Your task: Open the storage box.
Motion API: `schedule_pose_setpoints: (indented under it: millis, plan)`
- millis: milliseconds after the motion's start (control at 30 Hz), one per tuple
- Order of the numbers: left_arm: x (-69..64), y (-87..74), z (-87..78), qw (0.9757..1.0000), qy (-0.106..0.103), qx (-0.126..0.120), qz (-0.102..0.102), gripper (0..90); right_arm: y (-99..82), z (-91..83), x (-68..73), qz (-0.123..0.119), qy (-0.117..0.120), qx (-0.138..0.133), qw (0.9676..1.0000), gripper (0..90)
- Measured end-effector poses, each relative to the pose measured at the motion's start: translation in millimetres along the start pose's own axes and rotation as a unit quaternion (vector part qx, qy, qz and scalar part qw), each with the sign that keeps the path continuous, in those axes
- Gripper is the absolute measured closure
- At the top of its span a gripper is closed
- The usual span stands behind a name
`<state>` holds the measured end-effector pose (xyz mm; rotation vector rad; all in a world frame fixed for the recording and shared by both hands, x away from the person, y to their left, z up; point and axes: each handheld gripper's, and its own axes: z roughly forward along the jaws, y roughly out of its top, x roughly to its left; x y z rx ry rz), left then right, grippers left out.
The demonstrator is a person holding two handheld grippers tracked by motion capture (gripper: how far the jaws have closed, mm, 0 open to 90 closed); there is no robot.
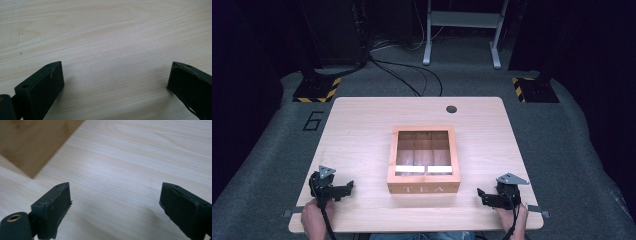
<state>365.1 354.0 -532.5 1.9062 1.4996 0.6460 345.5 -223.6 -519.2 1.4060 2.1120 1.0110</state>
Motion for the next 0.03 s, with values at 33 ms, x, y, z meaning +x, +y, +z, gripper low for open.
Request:
schedule_pose_setpoints:
  millis: [33]
  plan:
    - [0.0,0.0,0.0,1.0000,0.000,0.000,0.000,0.3,0.2,0.9,-2.1,-0.006,-0.009,0.004,0.9999,8.1]
